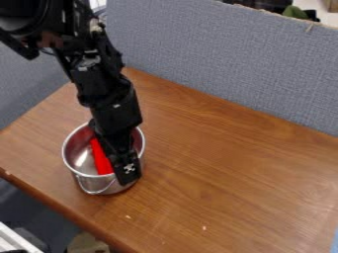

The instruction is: Move the red object from the metal pot to the table

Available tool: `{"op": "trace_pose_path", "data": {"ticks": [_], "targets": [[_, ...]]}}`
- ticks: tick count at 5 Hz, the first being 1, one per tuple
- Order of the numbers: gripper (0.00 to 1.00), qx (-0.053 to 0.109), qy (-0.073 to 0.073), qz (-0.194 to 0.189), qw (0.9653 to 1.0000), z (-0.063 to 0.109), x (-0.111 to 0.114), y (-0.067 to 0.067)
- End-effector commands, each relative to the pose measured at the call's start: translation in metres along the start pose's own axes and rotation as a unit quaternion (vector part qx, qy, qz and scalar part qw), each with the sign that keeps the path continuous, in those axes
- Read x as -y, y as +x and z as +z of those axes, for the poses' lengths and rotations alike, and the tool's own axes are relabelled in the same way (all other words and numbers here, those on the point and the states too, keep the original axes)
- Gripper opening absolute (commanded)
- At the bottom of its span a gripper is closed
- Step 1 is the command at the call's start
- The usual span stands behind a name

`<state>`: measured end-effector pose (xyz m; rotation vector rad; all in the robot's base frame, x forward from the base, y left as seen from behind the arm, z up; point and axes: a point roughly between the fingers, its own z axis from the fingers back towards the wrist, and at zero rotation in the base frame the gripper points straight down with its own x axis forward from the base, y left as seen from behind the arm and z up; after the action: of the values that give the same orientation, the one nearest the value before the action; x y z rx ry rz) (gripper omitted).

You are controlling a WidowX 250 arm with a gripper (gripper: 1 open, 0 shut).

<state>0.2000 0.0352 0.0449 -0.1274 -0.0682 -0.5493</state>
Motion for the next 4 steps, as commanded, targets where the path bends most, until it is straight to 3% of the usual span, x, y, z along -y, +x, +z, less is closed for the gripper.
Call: {"op": "trace_pose_path", "data": {"ticks": [1, 2, 3, 4], "targets": [[0.00, 0.015, 0.010, 0.018, 0.9997, 0.010, 0.007, 0.008], [0.00, 0.017, 0.010, 0.029, 0.9994, 0.018, 0.019, 0.014], [0.00, -0.016, 0.038, 0.046, 0.9981, 0.053, 0.065, 0.020], [0.00, -0.010, 0.041, 0.044, 0.9981, 0.067, 0.113, 0.042]]}}
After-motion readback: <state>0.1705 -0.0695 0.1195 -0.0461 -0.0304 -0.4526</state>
